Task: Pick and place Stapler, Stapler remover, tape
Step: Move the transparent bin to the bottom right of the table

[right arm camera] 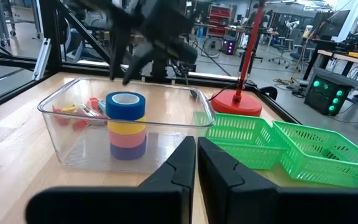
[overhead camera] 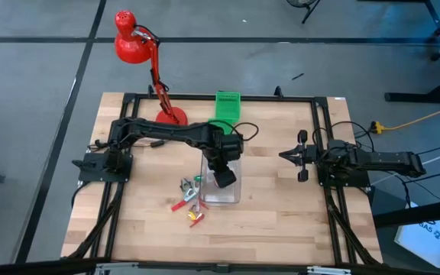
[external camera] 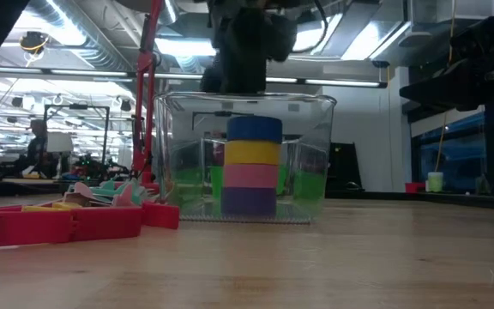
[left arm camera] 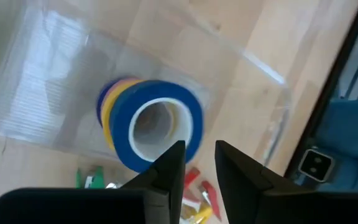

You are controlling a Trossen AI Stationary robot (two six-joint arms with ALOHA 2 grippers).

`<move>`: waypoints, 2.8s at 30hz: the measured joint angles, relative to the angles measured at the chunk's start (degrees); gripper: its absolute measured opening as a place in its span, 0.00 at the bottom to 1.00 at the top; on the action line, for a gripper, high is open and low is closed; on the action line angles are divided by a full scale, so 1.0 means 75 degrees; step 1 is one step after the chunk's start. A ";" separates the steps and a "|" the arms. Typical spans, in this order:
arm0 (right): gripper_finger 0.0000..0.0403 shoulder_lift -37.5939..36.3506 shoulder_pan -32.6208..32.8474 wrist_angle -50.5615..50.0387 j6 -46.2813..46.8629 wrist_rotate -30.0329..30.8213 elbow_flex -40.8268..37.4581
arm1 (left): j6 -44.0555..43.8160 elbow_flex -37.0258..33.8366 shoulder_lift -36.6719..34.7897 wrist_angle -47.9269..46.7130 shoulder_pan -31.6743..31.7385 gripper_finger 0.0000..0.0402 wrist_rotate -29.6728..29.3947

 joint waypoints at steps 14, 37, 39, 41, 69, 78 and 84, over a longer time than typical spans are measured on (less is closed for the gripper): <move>0.05 -0.0002 0.0002 0.0008 -0.0001 -0.0002 0.0000 | 0.1583 -0.0005 -0.1544 0.0215 -0.0609 0.15 -0.3387; 0.05 -0.0001 0.0000 0.0005 0.0000 -0.0002 0.0000 | 0.1488 -0.5971 -0.4749 0.1736 -0.0857 0.00 -0.3849; 0.05 0.0001 0.0003 0.0002 0.0001 -0.0003 0.0000 | 0.1743 -0.6357 -0.4644 0.2153 -0.0725 0.00 -0.3631; 0.05 -0.0002 0.0003 0.0005 0.0001 -0.0003 0.0000 | 0.1991 -0.6641 -0.4535 0.2768 -0.0586 0.00 -0.3429; 0.05 0.0001 0.0003 0.0005 -0.0002 -0.0003 0.0000 | 0.3070 -0.7356 -0.3041 0.6109 0.0461 0.01 -0.3474; 0.05 -0.0002 0.0000 0.0008 -0.0002 -0.0003 0.0000 | 0.2990 -0.6543 -0.2192 0.6683 0.0201 0.00 -0.2443; 0.05 0.0001 0.0001 0.0005 0.0000 -0.0003 0.0000 | 0.2584 -0.5739 -0.1943 0.6783 -0.0099 0.01 -0.2426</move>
